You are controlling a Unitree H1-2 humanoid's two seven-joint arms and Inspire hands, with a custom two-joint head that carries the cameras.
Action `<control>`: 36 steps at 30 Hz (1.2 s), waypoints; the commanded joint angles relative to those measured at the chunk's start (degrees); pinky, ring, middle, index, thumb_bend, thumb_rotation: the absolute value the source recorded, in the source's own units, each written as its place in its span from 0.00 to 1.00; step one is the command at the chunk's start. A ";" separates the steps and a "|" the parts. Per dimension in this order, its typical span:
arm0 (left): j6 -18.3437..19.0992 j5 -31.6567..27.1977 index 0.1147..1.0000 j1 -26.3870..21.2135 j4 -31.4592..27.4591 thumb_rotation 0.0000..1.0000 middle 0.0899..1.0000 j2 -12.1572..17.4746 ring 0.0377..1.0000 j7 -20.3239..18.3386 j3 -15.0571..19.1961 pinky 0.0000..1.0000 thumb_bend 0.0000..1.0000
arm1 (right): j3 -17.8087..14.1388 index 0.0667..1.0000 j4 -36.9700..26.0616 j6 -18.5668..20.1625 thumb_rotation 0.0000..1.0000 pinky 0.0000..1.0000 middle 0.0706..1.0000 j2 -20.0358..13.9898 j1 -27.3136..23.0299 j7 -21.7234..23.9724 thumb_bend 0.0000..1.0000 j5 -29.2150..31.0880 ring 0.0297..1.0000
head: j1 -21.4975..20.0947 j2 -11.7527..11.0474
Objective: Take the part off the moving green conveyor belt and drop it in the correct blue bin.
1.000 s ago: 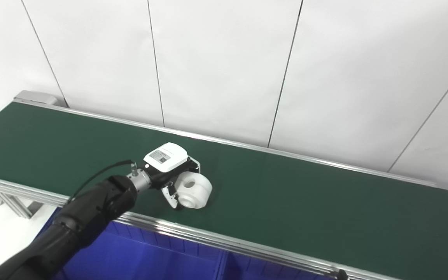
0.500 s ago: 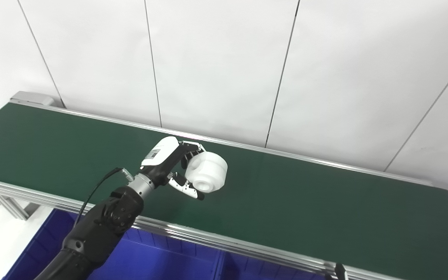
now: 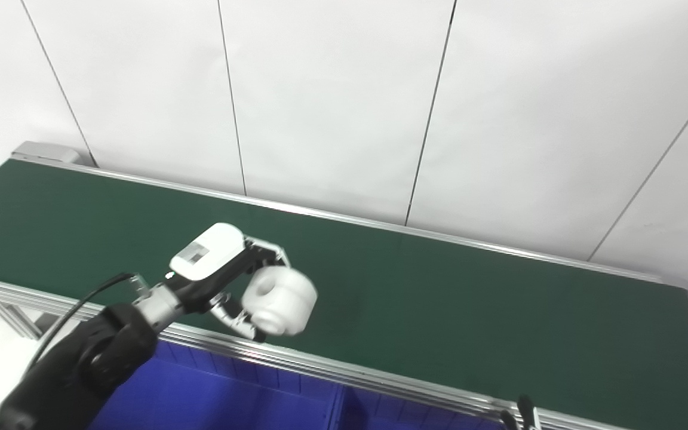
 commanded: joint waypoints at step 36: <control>12.59 14.66 0.43 15.28 -14.28 0.06 0.53 4.74 0.51 -14.94 5.78 0.48 0.52 | -1.37 0.96 -6.19 6.53 0.95 0.84 0.97 -1.71 -3.59 4.58 0.61 5.21 0.90 | 6.05 3.74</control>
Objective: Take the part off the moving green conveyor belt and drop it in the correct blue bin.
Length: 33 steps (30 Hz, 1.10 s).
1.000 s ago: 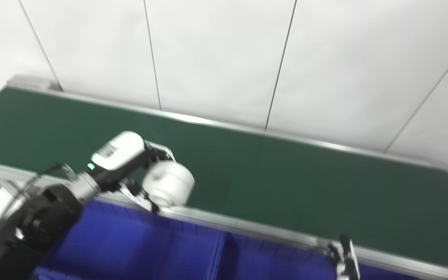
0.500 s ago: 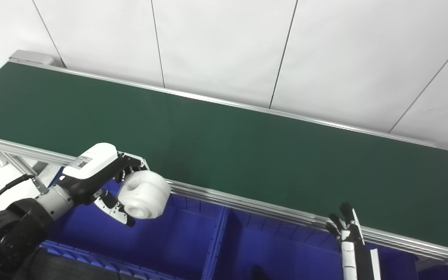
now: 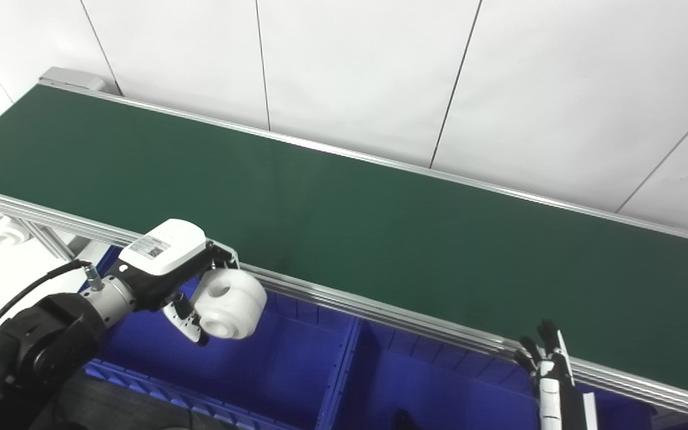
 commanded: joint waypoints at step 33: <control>9.26 -30.21 0.94 3.92 -8.13 0.79 0.94 -20.91 0.90 2.42 4.68 0.81 0.77 | 1.32 0.96 -2.17 -1.37 0.96 0.81 0.97 3.26 -0.83 -1.64 0.58 -5.37 0.89 | -10.25 1.61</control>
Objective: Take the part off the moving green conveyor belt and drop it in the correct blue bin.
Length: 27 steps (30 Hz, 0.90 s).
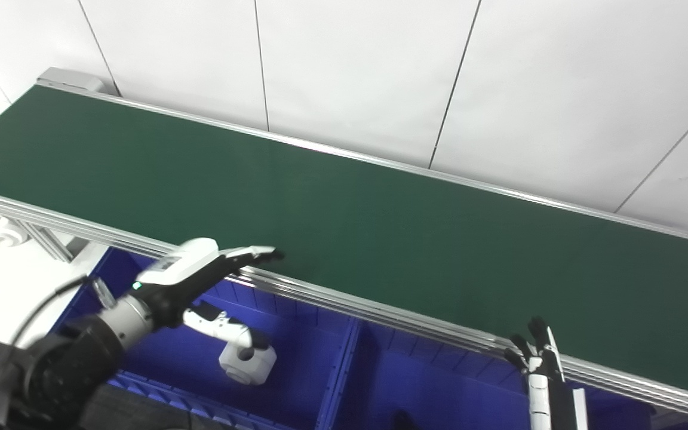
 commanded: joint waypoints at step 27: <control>-1.47 -11.61 0.99 -3.59 14.28 0.76 1.00 -9.73 0.98 8.91 -5.91 0.97 0.73 | 6.67 0.94 3.58 -0.90 0.97 0.83 0.99 11.84 -2.83 -11.19 0.70 -10.38 0.91 | -32.43 1.11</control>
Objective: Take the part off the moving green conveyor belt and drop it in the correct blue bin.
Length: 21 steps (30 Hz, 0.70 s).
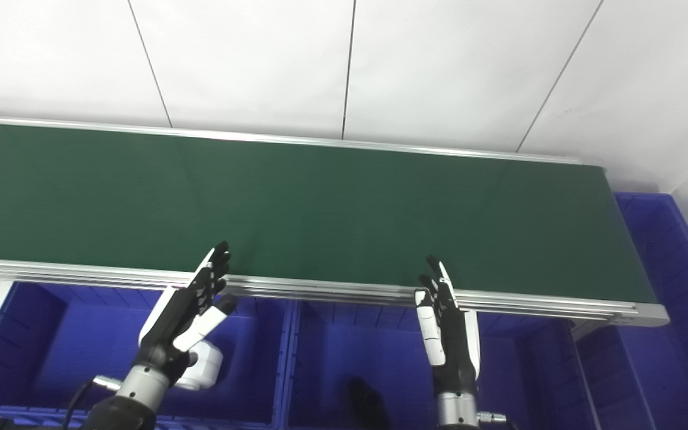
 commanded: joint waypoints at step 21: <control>-8.07 2.57 1.00 -0.85 -4.96 0.85 1.00 -8.62 1.00 10.81 -1.92 1.00 0.71 | 0.68 0.94 -8.72 -0.23 0.96 0.83 0.96 2.21 5.27 -2.79 0.65 1.06 0.89 | 2.78 2.97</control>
